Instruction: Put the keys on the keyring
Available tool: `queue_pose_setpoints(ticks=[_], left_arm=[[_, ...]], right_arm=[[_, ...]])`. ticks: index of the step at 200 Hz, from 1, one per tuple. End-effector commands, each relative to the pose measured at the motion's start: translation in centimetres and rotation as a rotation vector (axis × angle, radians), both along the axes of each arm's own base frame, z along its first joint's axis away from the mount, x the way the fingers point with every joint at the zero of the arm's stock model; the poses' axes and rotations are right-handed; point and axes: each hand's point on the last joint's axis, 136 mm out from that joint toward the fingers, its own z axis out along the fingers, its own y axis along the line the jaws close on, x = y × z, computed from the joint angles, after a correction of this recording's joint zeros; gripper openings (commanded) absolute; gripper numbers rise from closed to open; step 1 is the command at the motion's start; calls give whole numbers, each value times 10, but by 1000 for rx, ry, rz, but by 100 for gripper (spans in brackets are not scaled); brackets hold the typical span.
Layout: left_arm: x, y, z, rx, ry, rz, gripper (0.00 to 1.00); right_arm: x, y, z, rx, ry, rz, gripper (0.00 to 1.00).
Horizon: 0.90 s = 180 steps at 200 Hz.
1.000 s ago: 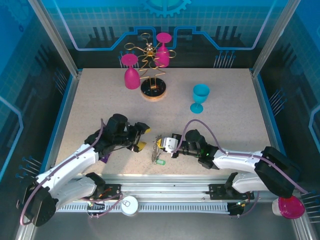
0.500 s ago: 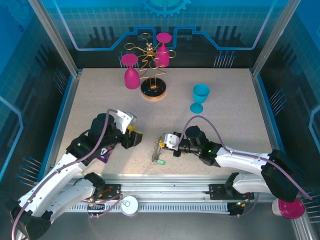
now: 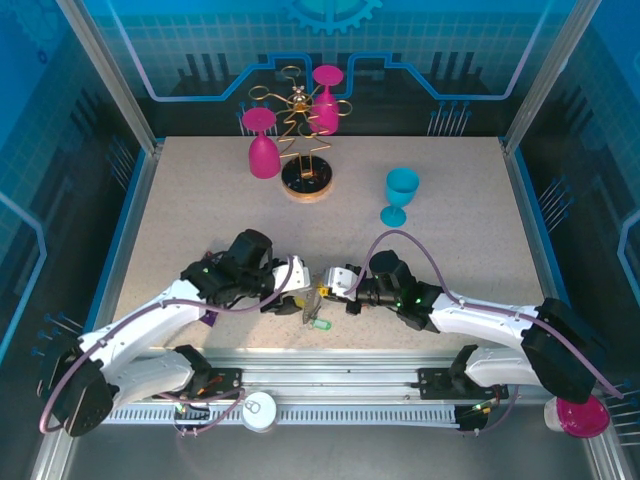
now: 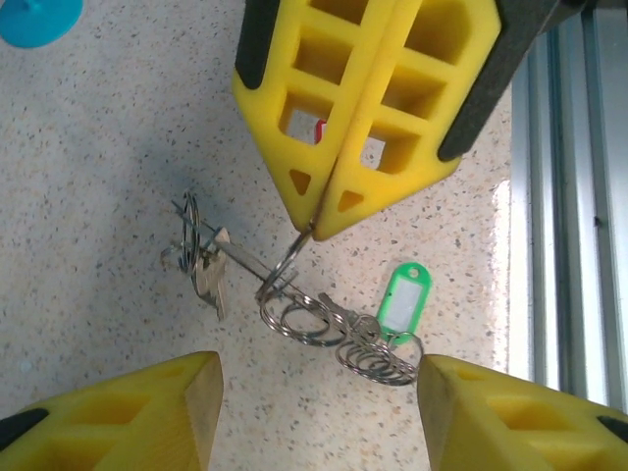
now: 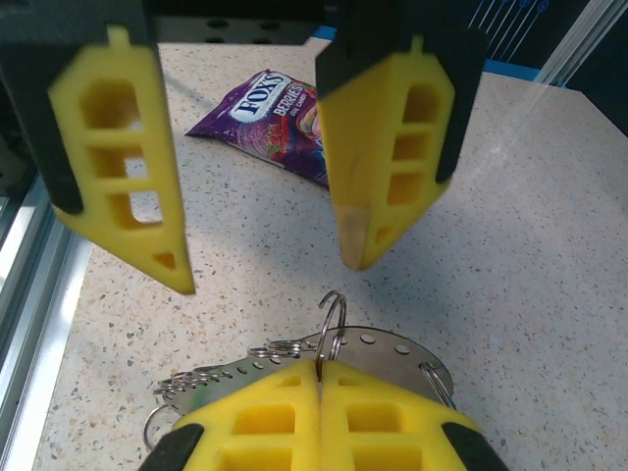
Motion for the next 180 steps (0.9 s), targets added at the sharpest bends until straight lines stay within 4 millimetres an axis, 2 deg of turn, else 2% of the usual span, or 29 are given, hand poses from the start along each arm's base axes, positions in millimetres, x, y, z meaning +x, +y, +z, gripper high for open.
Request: queue_pose_setpoints(ticks=[1,30,48,134,160,180], left_arm=[[7,-14,8,-29,-98,-95,54],[15,-19,10,-54,-147,-98,51],[13,-20,11,-58,-155,-114,47],[3,-18,2,-26,-117,-166,15],[0,-19,2,-24,-115,-178,1],[1,-19,4,-31,-120,-170,0]], right_arm=[[4,5,10,23,4,13,0],[4,6,12,28,5,14,0],[4,6,13,28,2,13,0],[6,8,17,33,-5,10,0],[7,7,18,36,-5,1,0],[10,4,21,48,-10,-26,0]])
